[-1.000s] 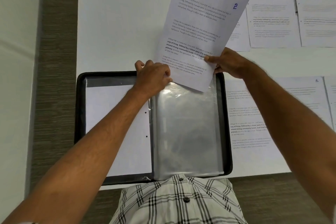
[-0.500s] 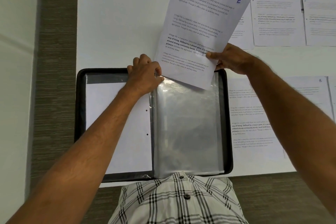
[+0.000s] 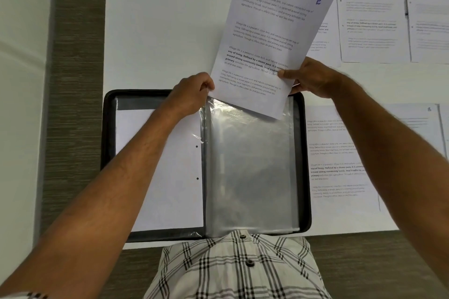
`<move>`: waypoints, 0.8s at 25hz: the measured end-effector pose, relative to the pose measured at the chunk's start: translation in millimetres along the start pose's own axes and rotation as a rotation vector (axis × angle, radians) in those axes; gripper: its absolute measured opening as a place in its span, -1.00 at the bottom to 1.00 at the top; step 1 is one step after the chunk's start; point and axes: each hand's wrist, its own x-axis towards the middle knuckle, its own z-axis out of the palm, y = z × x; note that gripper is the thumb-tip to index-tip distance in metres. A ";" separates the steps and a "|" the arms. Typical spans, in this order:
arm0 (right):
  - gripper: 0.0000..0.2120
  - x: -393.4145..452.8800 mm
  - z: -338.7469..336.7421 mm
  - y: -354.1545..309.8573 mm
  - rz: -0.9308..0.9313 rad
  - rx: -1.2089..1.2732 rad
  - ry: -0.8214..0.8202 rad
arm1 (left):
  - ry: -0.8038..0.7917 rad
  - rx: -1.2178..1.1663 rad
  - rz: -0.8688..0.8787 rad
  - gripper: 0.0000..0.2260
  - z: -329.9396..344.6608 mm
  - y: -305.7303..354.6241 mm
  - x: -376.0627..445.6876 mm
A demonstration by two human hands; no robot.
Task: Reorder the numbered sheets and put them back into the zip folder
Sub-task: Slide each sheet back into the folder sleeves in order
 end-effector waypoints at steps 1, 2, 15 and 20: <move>-0.66 0.3 -0.9 0.5 0.001 -0.008 0.003 | 0.019 -0.034 -0.018 -0.84 -1.9 0.7 1.7; -0.66 0.0 -1.8 0.6 0.004 -0.012 0.005 | 0.036 -0.053 -0.032 -0.87 -3.3 1.8 3.4; -0.59 1.9 -8.7 3.0 0.054 -0.043 0.004 | 0.018 0.057 -0.110 -0.89 -3.2 7.7 21.4; -0.57 6.3 -10.9 2.5 0.071 -0.063 -0.013 | -0.046 0.062 -0.108 -0.87 -6.0 2.2 25.2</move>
